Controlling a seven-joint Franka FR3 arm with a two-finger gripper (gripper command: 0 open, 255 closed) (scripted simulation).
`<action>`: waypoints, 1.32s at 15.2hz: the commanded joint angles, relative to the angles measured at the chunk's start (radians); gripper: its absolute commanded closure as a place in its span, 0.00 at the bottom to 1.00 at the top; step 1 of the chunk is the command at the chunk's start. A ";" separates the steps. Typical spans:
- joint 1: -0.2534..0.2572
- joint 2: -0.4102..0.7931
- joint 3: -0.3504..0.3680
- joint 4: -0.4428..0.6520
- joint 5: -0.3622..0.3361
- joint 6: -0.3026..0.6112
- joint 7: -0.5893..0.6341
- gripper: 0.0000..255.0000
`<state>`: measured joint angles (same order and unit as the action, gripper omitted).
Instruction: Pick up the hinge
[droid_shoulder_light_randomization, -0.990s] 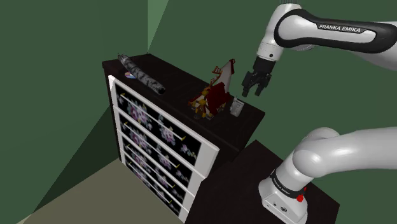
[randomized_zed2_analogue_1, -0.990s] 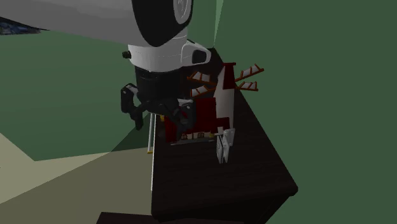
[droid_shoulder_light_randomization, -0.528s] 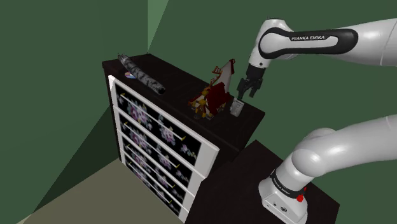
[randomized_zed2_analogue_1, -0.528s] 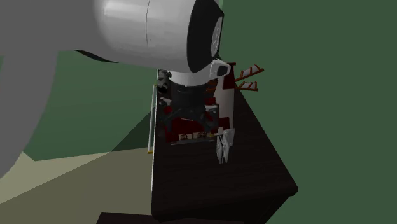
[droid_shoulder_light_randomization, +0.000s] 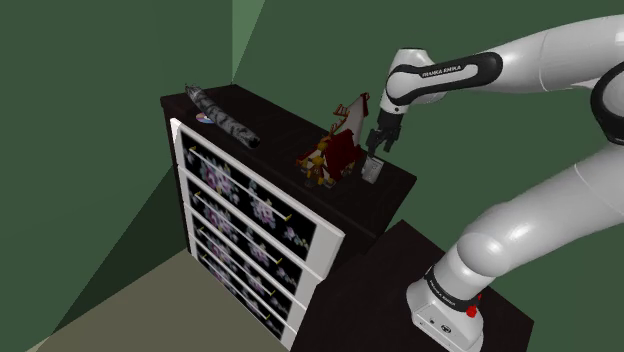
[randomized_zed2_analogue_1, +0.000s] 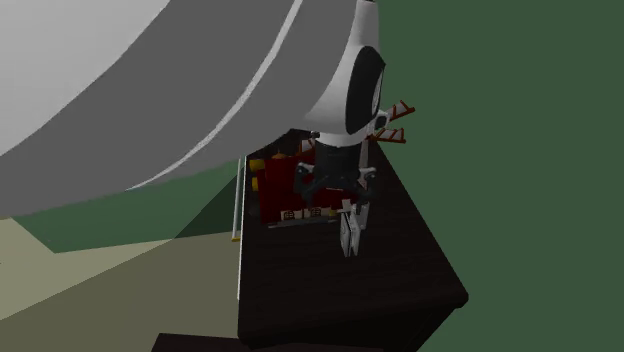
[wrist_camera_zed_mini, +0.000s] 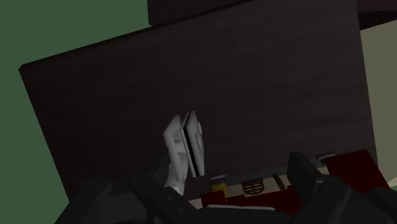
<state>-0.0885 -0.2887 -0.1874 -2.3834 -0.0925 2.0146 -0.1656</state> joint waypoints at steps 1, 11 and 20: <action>-0.008 0.069 -0.016 0.016 -0.016 0.059 -0.030 0.00; -0.017 0.203 -0.036 0.005 -0.023 0.211 -0.061 0.00; -0.017 0.203 -0.036 0.004 -0.023 0.211 -0.061 1.00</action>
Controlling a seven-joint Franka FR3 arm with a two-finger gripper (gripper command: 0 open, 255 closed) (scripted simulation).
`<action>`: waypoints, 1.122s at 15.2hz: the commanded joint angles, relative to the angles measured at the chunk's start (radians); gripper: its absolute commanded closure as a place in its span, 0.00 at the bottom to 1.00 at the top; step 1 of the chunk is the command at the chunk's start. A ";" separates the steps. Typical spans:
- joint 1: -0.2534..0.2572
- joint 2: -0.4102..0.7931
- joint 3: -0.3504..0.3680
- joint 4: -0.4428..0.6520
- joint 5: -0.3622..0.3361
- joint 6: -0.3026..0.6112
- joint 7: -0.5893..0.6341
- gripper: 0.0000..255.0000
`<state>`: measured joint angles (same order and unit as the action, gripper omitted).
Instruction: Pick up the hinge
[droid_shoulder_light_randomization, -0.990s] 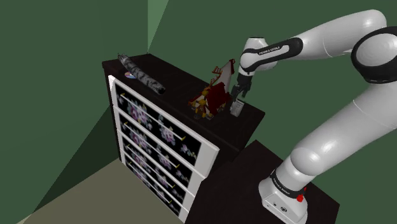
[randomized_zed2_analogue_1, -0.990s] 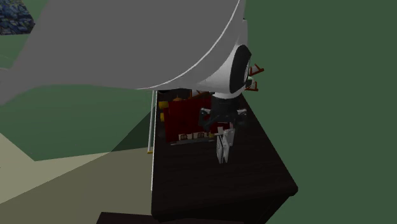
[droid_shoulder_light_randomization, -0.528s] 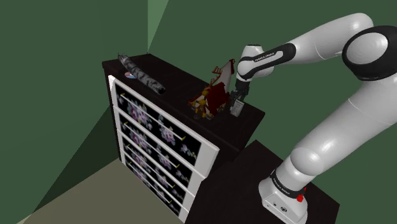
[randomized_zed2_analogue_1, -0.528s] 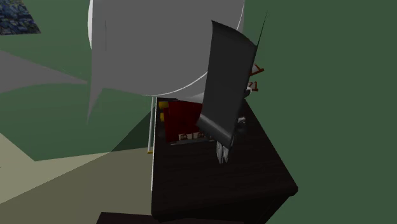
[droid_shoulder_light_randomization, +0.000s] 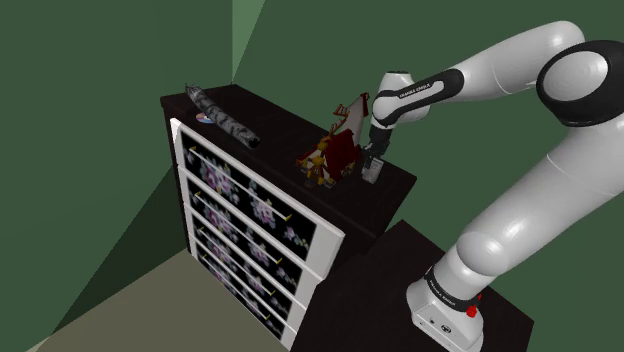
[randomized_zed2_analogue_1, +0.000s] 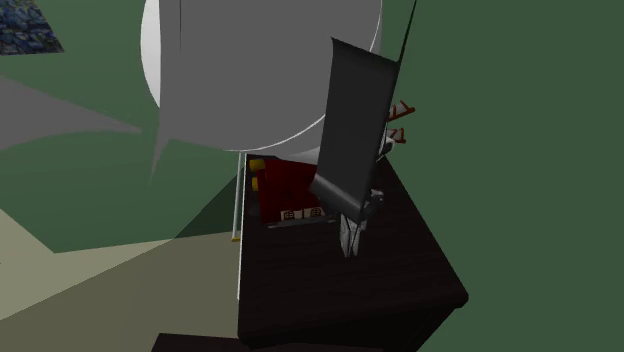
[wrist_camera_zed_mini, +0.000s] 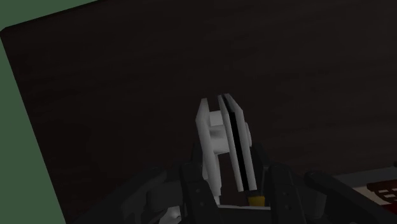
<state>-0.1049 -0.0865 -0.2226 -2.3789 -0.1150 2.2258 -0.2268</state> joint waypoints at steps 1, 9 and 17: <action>-0.001 0.001 -0.001 -0.001 -0.001 0.000 0.000 1.00; 0.000 -0.046 0.003 0.038 -0.005 -0.085 0.001 1.00; 0.001 -0.097 0.009 0.100 -0.008 -0.197 0.000 1.00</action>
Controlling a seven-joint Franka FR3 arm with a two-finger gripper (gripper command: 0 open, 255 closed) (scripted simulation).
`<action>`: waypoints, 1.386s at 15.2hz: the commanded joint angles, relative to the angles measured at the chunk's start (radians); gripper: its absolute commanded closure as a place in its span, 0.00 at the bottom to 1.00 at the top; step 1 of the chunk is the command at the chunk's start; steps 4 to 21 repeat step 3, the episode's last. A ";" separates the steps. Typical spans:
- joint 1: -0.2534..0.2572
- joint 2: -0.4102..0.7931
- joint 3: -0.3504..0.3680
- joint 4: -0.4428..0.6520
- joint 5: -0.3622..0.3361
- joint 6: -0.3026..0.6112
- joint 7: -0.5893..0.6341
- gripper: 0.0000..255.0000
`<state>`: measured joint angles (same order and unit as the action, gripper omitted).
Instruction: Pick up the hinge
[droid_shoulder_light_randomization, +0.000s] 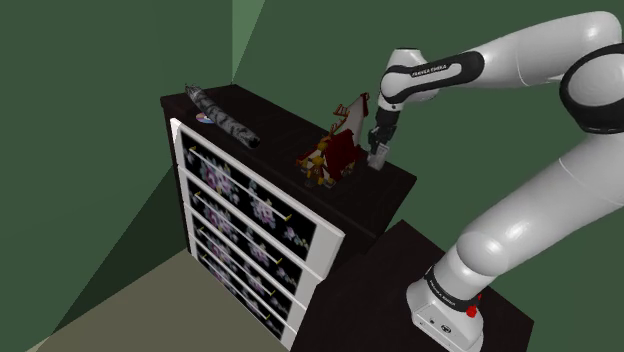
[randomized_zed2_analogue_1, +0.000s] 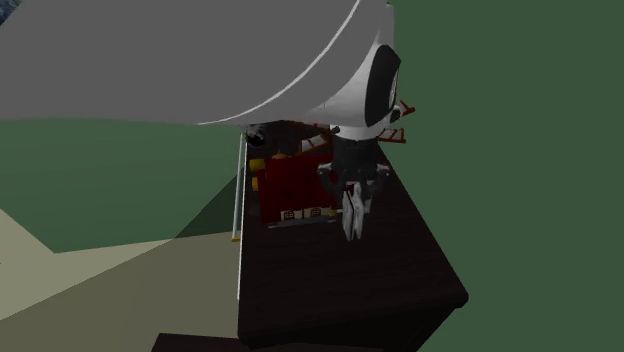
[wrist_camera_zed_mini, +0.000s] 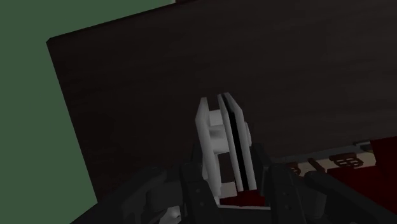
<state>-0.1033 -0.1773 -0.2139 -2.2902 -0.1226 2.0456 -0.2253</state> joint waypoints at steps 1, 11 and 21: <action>0.000 -0.011 0.001 0.020 0.000 -0.031 -0.002 1.00; 0.000 -0.012 0.001 0.021 0.000 -0.033 -0.002 1.00; 0.000 -0.012 0.001 0.021 0.000 -0.033 -0.002 1.00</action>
